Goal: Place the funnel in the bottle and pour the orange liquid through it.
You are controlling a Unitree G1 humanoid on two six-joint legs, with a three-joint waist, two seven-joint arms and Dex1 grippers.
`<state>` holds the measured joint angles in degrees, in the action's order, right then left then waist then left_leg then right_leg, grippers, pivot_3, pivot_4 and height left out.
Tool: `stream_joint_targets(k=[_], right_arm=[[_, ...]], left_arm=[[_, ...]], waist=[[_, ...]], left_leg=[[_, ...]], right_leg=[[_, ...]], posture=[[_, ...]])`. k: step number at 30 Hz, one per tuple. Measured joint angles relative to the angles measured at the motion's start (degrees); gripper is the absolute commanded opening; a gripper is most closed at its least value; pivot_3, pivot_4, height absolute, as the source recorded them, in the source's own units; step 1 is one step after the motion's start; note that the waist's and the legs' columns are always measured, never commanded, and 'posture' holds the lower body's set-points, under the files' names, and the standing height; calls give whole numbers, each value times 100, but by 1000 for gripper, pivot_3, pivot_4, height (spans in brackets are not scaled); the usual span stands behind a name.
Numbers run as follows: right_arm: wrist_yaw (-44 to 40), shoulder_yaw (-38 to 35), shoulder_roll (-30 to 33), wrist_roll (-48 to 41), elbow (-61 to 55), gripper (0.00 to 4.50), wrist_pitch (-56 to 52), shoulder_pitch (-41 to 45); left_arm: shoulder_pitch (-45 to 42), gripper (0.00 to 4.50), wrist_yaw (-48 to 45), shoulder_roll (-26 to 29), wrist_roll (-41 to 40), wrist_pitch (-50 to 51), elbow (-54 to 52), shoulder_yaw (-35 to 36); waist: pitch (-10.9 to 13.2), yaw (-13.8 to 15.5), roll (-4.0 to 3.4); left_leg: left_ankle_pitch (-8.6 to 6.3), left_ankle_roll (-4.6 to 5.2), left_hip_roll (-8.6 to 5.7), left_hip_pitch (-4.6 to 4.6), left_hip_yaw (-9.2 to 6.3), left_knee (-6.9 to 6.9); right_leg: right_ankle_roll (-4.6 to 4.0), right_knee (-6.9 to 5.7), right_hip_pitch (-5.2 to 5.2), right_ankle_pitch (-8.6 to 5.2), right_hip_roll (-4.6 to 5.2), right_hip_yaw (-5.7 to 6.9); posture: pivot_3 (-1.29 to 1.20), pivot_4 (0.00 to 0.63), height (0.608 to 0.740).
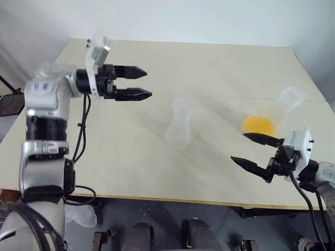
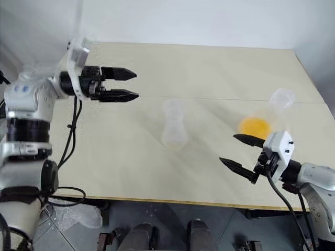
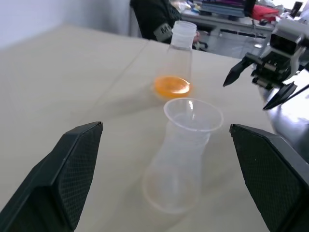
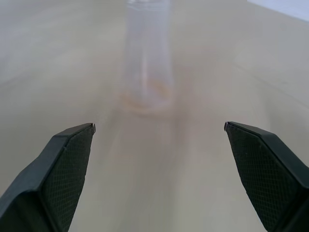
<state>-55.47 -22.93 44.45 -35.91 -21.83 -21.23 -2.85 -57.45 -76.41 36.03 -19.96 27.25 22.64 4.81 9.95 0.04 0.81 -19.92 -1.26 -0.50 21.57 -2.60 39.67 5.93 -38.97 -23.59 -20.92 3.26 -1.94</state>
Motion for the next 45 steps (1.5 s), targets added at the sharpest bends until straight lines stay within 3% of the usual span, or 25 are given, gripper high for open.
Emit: stream_joint_targets(k=[5,11,21,27,33,39,45], right_arm=[[214,-267,9,-4,61,4500,-85,17],[701,-292,-14,130,140,4500,-132,81],[1447,-1204,-75,422,189,4500,-131,-369],[1941,-1349,-345,392,-77,4500,-301,-449],[2315,-913,-358,412,271,4500,-420,563],[2519,-273,-492,837,1560,4500,-205,1639],[2578,-168,-594,1067,2006,4500,45,1969]], left_arm=[[1170,4481,-226,-441,-104,-1474,-181,117],[1321,4481,-360,-775,-108,-2606,-6,82],[1203,4481,-865,-796,-99,-3237,949,4],[1161,4481,-951,-837,-239,-3220,973,-24],[1117,4481,-952,-804,-283,-3224,991,-28],[1105,4481,-948,-694,-308,-3192,944,-22],[1108,4481,-924,-623,-332,-3145,847,-19]], waist=[[-1,-1,-2],[-2,-1,-3],[-2,-16,-3],[-2,-25,-4],[-3,-49,-4],[-3,-47,-5],[-4,-34,-6]], left_leg=[[0,0,0,-2,2,6],[-2,4,-2,-3,5,7],[-3,7,-3,-6,8,5],[-3,7,-1,-6,11,4],[-3,7,1,-13,15,5],[-3,7,-1,-11,17,6],[-3,7,-1,-9,15,4]], right_leg=[[0,-1,4,0,-3,0],[0,-2,7,0,-3,-1],[1,-11,8,0,-8,-2],[1,-18,8,0,-10,-7],[1,-14,7,0,-12,-9],[1,-14,5,0,-8,-8],[1,-23,6,1,-7,-7]], posture=[[0,150,740],[0,150,740],[0,150,740],[0,150,740],[0,150,740],[0,150,740],[0,150,740]])
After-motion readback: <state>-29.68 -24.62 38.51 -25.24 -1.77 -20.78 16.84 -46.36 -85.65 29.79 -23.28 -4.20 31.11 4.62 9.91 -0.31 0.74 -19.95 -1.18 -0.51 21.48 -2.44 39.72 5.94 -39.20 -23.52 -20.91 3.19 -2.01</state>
